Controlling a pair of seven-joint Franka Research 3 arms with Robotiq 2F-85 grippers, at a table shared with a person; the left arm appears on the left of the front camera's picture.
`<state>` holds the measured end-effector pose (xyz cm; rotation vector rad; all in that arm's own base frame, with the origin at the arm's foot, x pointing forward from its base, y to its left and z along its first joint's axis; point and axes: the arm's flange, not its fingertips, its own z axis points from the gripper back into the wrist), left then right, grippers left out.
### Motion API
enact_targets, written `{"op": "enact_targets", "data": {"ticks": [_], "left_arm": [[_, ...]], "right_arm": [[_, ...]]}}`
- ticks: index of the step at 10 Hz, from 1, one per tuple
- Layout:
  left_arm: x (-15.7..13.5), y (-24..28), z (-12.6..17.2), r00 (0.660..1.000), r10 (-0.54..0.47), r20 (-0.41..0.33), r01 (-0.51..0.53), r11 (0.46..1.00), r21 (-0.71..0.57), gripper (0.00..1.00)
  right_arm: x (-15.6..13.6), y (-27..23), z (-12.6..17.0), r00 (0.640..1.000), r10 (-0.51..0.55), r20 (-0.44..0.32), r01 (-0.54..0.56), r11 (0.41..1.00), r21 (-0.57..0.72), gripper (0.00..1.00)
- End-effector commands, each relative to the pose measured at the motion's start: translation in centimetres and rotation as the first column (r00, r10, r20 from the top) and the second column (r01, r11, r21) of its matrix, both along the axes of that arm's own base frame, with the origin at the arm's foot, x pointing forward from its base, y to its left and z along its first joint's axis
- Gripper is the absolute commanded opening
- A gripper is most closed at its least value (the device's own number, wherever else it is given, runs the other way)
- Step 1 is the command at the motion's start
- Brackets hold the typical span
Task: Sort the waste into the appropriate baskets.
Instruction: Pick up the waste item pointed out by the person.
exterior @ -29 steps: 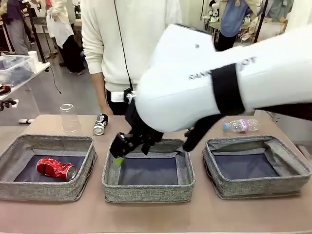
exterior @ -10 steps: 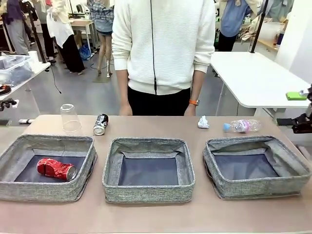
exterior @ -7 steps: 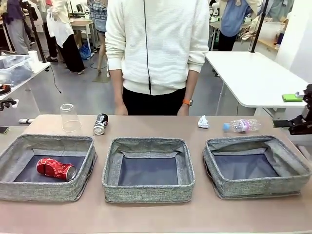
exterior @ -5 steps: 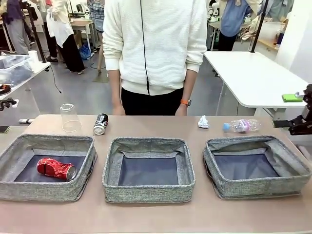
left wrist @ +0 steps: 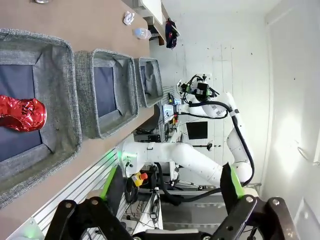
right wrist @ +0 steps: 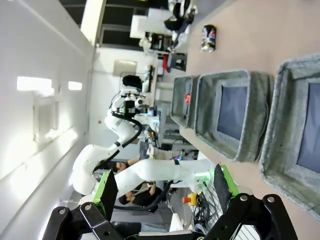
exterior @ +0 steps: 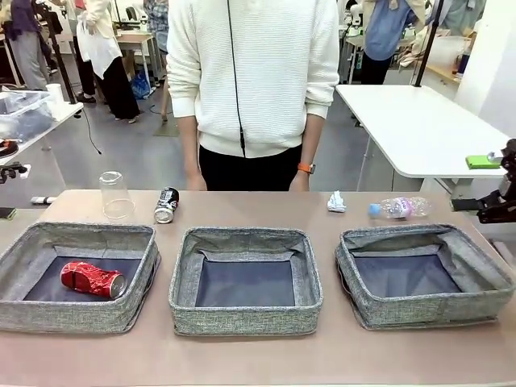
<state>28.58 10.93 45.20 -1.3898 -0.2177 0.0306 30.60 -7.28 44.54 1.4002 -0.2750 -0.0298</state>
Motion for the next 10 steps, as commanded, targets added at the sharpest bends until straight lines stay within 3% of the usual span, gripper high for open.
{"op": "enact_targets", "data": {"ticks": [1, 10], "left_arm": [[0.18, -0.07, 0.19, 1.0, 0.009, 0.008, -0.009, 1.0, -0.013, 1.0], [0.18, -0.07, 0.19, 1.0, 0.009, 0.008, -0.009, 1.0, -0.013, 1.0]], "right_arm": [[0.04, 0.02, 0.26, 1.0, 0.003, 0.003, -0.003, 1.0, 0.014, 1.0], [0.04, 0.02, 0.26, 1.0, 0.003, 0.003, -0.003, 1.0, 0.014, 1.0]]}}
